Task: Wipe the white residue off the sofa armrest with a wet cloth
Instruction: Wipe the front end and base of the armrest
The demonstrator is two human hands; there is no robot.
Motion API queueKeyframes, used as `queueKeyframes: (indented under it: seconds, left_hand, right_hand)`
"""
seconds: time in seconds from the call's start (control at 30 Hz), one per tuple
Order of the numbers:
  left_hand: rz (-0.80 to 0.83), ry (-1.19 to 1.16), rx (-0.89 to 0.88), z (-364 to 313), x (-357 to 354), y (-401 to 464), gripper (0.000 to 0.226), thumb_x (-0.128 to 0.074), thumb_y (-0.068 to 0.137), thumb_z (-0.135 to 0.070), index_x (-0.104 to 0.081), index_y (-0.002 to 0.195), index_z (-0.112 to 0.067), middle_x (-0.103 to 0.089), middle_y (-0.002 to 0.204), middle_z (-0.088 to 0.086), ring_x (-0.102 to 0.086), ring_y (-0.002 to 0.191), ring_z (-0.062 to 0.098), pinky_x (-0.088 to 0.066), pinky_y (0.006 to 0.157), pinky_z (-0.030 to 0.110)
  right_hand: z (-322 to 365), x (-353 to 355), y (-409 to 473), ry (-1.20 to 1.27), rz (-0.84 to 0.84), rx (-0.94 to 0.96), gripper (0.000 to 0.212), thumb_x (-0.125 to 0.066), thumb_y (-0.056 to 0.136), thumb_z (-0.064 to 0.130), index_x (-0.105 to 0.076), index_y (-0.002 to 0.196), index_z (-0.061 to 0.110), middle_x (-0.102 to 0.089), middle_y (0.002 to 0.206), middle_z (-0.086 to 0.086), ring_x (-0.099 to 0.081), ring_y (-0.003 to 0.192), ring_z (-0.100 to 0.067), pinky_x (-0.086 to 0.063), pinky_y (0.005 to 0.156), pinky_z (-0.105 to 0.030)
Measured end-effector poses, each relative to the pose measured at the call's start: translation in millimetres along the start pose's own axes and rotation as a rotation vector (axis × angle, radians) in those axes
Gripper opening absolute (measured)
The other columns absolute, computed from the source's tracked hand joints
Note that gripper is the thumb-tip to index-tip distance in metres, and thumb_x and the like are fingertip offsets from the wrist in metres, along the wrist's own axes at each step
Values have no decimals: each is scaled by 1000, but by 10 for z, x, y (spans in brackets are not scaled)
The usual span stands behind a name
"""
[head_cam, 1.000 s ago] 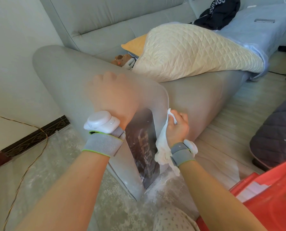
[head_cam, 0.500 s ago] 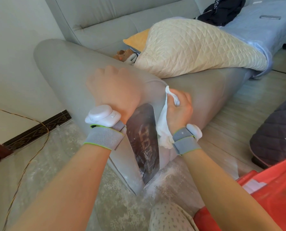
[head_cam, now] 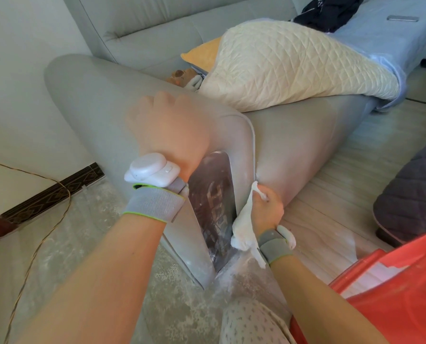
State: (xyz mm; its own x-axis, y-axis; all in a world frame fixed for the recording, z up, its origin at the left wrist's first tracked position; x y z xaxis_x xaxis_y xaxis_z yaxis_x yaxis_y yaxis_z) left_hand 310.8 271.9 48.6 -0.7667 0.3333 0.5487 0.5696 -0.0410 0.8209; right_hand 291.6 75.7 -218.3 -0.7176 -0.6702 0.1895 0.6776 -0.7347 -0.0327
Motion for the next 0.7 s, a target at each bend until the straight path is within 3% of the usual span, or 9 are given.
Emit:
queueKeyframes:
  seconds: [0.13,0.27,0.37,0.47,0.57,0.63,0.7]
  left_hand:
    - [-7,4,3,0,7,-4,23,-45,79,-30,-61,75,-14,-58,87,7,-51,91,29,-30,89,42]
    - [-23,10,3,13,18,-8,21,-47,78,-29,-61,73,-14,-59,84,6,-53,89,29,-34,87,43]
    - [-16,7,-3,5,7,-7,22,-46,78,-29,-62,74,-14,-58,85,6,-52,90,29,-33,87,43]
    - [-22,2,-11,-2,6,-11,22,-46,78,-29,-62,74,-14,-59,85,6,-53,90,30,-34,87,43]
    - [-30,1,-13,-3,15,-4,21,-47,78,-28,-62,74,-14,-59,84,6,-53,88,29,-34,86,43]
    - [-34,-8,-15,-5,18,-10,20,-48,77,-28,-61,73,-13,-59,83,7,-53,87,29,-35,85,43]
    - [-38,-8,-19,-12,29,9,18,-50,77,-27,-61,72,-13,-59,82,6,-54,85,29,-36,83,43]
  right_hand:
    - [743,188,-52,342,-104,211,17,-60,85,3,-63,98,15,-55,94,3,-51,88,-10,-38,76,-11]
    - [1334,120,-253,350,-90,537,24,-58,81,-6,-65,99,8,-52,102,0,-51,92,9,-37,85,-4]
    - [1243,-6,-298,202,-87,657,28,-48,78,-7,-66,97,3,-51,107,-6,-51,101,-10,-37,93,-11]
    - [769,-146,-215,57,-32,581,28,-41,75,-2,-65,89,1,-55,107,-15,-51,103,-24,-36,94,-15]
    - [272,-219,-146,5,52,380,26,-46,75,-15,-64,84,0,-57,105,-16,-56,99,-33,-38,89,-13]
    - [66,-240,-122,-37,121,263,28,-47,76,-18,-64,83,3,-58,106,-15,-57,96,-30,-37,86,-7]
    - [12,-233,-92,-49,169,188,31,-48,79,-17,-63,82,10,-59,107,-13,-57,96,-25,-39,88,-13]
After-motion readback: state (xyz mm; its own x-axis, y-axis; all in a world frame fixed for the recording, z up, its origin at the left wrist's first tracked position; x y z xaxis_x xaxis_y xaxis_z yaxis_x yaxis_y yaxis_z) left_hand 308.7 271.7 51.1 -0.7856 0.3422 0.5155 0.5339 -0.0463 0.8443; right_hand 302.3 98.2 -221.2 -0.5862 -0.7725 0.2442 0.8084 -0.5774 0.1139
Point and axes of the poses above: each hand's wrist, its own y-axis towards the middle knuckle, its own x-axis out of the back of the hand, z = x × y, the point moved 10 cm from there along y, towards the middle knuckle
